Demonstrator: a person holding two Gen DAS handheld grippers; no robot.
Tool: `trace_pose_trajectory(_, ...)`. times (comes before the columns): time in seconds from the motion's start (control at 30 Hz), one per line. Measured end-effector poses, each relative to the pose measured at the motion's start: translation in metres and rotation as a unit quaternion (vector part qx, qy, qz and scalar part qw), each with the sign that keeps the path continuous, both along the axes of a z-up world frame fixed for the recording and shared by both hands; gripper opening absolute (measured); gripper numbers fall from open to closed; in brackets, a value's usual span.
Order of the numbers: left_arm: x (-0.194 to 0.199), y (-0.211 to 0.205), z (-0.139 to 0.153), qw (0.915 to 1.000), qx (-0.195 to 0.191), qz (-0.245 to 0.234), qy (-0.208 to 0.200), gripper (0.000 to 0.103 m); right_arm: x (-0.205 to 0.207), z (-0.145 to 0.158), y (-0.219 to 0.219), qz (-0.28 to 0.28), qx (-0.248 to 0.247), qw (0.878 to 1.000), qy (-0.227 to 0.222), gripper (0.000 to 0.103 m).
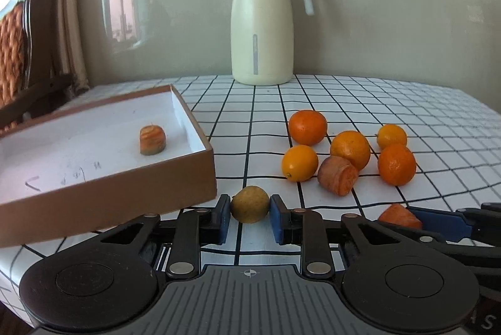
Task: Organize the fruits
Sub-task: 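Close the left tool on the small brown fruit while the right tool grasps another carrot chunk, then carry the brown fruit in the left tool and carrot chunk in the right tool over the box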
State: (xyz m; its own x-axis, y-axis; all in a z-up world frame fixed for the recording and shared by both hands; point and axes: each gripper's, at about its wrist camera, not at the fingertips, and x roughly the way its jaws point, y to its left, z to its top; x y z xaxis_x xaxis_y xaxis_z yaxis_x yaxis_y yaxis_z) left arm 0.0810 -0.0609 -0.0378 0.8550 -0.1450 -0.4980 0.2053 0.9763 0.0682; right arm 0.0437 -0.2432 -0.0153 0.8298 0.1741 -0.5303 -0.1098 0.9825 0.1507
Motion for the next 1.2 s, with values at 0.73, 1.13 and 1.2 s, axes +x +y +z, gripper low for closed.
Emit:
trace_pose_trajectory(0.73, -0.025, 0.024, 0.013, 0.9998, -0.013, 0.0, -0.015, 0.027, -0.008, 0.011, -0.007, 0.01, 0.015, 1.0, -0.016, 0.019)
trace_pose_trajectory(1.13, -0.037, 0.06, 0.025, 0.9988, -0.034, 0.023, -0.026, 0.027, -0.007, 0.022, 0.014, 0.049, 0.025, 0.998, -0.04, 0.019)
trace_pose_trajectory(1.2, -0.039, 0.066, 0.028, 0.9985, -0.036, 0.027, -0.031, 0.027, -0.006, 0.024, 0.019, 0.056, 0.028, 0.997, -0.048, 0.019)
